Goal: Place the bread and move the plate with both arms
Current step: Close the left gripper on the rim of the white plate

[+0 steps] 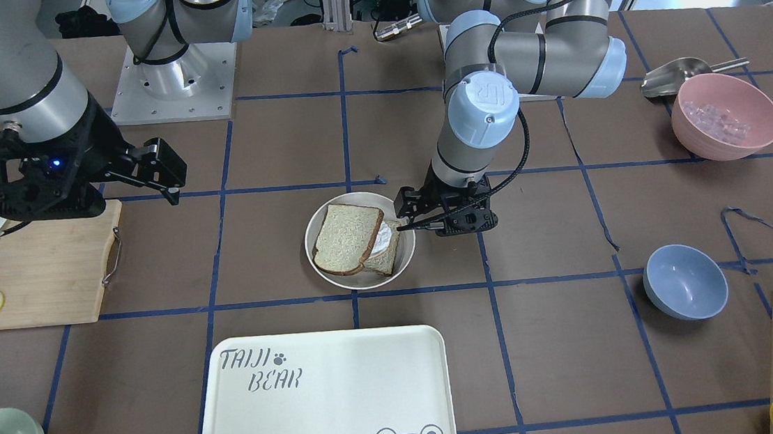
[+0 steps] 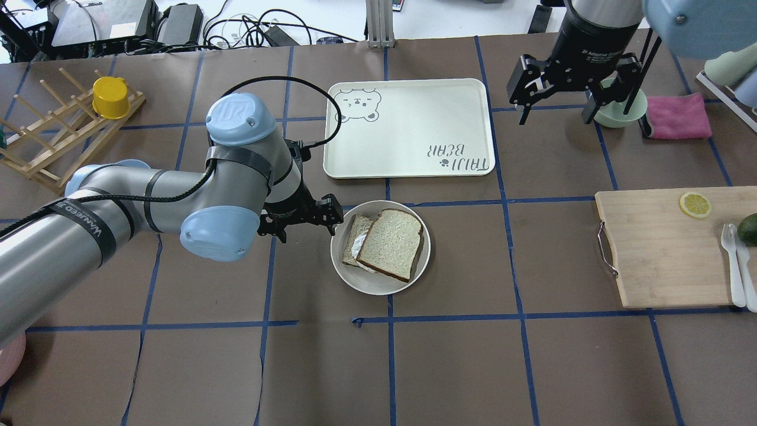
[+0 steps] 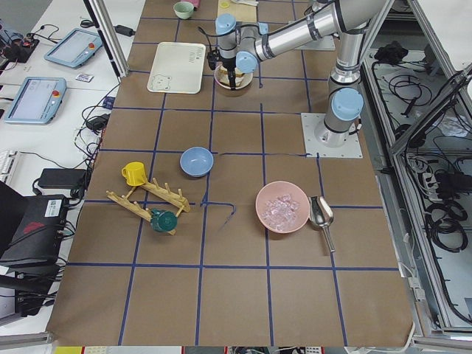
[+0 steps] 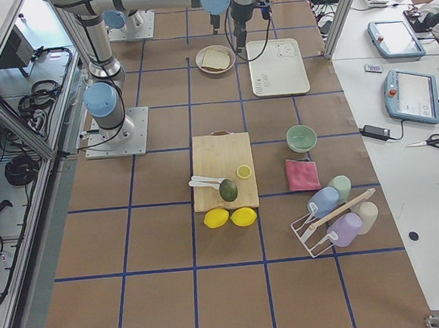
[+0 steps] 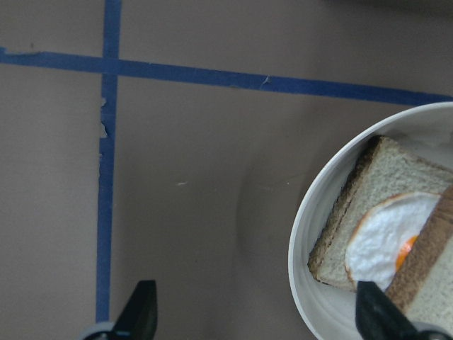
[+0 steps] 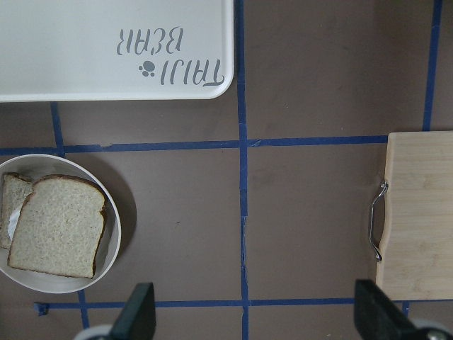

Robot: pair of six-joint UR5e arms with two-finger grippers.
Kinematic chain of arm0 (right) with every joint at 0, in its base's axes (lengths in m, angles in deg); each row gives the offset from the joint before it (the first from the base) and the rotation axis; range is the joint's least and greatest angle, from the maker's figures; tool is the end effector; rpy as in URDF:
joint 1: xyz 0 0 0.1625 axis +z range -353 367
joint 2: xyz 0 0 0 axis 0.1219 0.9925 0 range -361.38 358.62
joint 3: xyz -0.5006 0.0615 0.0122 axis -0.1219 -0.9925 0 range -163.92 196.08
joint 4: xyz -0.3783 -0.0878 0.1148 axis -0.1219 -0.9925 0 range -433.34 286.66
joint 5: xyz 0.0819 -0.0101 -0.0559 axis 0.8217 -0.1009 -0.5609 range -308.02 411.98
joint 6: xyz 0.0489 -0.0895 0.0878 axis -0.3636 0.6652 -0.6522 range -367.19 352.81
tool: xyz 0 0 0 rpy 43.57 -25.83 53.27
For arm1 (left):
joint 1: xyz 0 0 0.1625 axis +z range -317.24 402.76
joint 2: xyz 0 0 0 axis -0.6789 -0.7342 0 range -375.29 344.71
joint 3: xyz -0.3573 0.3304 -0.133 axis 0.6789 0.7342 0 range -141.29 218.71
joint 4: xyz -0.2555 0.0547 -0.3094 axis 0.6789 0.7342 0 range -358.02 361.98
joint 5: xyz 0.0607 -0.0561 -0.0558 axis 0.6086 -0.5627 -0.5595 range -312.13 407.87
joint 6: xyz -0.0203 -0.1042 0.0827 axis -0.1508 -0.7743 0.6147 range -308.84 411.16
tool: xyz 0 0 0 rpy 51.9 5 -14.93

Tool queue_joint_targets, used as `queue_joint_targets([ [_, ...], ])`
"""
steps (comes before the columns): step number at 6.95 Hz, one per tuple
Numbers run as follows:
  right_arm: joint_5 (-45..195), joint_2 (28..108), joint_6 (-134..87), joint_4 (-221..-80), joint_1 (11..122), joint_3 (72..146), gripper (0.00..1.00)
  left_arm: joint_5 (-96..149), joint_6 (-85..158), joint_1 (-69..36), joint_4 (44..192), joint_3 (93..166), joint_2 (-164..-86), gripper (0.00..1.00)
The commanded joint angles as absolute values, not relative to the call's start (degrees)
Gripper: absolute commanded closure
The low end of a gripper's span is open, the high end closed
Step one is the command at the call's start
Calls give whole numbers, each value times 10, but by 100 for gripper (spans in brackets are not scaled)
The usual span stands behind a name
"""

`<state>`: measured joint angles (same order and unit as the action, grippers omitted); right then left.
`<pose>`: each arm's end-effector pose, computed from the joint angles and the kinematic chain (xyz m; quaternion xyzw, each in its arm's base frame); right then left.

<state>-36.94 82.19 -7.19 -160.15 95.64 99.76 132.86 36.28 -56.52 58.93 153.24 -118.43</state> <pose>0.1232 -0.5337 0.5231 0.0122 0.9995 0.0286 0.0097 -0.2247 -0.4761 0.2785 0.0506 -0.9969 -0.0485 0.0343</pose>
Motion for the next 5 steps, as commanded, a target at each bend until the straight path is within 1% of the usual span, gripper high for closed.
queue_joint_targets([
  [1, -371, 848, -74, -1597, 955, 999, 0, 1328, 361, -570, 535, 1557, -1223, 0],
  [2, -371, 848, -76, -1598, 955, 999, 0, 1329, 360, -572, 531, 1557, -1232, 3],
  [3, -371, 848, -75, -1597, 955, 1000, 0, 1329, 360, -580, 520, 1556, -1237, 17],
  [4, -372, 851, -75, -1601, 955, 1009, 0, 1329, 360, -586, 509, 1556, -1241, 42],
  [5, -372, 852, -76, -1604, 955, 1010, 0, 1330, 360, -587, 508, 1556, -1241, 75],
])
